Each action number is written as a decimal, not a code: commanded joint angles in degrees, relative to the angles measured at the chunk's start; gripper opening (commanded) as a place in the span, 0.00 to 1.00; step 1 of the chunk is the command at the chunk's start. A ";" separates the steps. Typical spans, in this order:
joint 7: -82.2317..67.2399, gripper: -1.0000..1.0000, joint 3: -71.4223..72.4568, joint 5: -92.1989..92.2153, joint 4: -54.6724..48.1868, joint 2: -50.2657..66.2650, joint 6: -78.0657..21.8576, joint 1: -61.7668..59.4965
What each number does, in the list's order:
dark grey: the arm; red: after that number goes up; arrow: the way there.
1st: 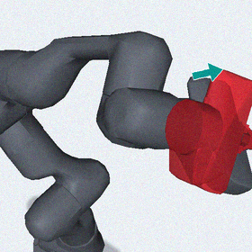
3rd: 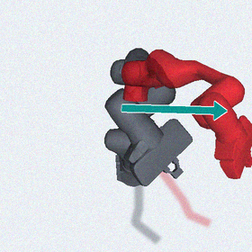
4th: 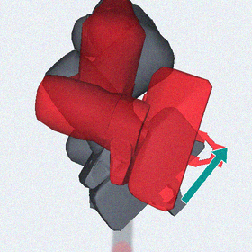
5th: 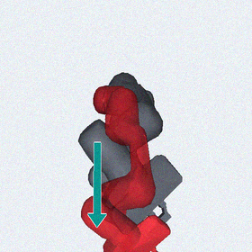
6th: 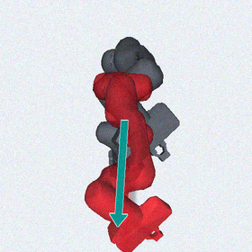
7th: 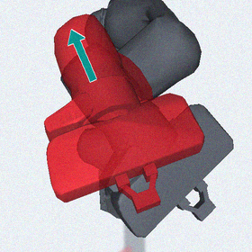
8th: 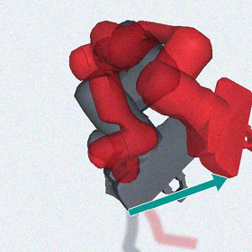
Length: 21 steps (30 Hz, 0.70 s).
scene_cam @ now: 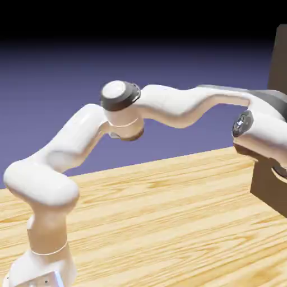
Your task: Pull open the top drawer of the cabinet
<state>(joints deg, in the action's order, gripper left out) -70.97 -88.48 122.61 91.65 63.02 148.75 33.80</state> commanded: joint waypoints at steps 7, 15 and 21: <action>-16.14 0.50 -12.59 17.45 -9.87 13.61 -3.59 4.71; -27.73 0.50 -22.42 30.61 -19.53 23.99 -5.57 7.10; -22.85 0.50 -23.37 29.17 -31.99 23.51 -0.86 -0.30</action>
<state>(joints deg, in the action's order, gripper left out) -93.82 -111.85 151.78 59.66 86.53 147.89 33.50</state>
